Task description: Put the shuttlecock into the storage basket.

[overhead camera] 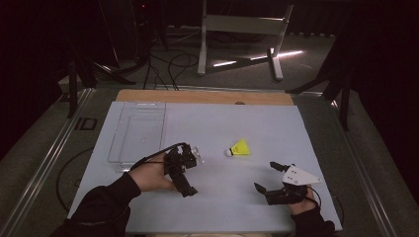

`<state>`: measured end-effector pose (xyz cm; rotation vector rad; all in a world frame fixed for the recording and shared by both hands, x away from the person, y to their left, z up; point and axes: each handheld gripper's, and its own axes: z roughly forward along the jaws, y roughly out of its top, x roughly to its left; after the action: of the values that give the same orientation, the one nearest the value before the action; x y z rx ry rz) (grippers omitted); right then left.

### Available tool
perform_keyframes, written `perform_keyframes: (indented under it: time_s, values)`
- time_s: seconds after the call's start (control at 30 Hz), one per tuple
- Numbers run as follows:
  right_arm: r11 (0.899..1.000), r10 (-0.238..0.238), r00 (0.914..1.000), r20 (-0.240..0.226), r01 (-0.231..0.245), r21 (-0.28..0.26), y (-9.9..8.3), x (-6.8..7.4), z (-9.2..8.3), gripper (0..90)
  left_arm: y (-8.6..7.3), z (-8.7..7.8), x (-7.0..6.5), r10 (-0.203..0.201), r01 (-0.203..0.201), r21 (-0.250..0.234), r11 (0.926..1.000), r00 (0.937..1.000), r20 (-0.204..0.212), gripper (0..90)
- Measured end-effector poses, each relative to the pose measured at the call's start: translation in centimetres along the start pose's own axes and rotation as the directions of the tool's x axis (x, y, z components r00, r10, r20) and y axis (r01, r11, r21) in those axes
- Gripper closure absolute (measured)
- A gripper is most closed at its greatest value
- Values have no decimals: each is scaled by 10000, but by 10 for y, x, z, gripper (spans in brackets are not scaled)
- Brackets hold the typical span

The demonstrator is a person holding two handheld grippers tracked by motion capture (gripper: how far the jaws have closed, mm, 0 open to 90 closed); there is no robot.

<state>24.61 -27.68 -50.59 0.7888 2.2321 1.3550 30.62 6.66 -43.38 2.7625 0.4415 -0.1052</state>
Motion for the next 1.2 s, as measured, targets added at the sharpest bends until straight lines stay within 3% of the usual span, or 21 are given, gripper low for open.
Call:
perform_keyframes:
  time_s: [0.67,0.87,1.13,1.2]
  values:
    - [10000,-10,10000,-45,9,-34,0,1,0,83,44,1,13,114,-108,-668,9977,9999,86,5]
    - [10000,-18,10000,-47,18,-33,0,0,0,83,58,1,17,363,-352,-877,9955,9993,113,5]
    - [10000,-37,10000,-56,37,-59,0,0,0,83,74,1,22,548,-508,-1513,9872,9983,219,6]
    - [10000,-23,10000,-65,23,-59,0,0,0,83,77,1,23,774,-716,-1721,9825,9966,275,5]
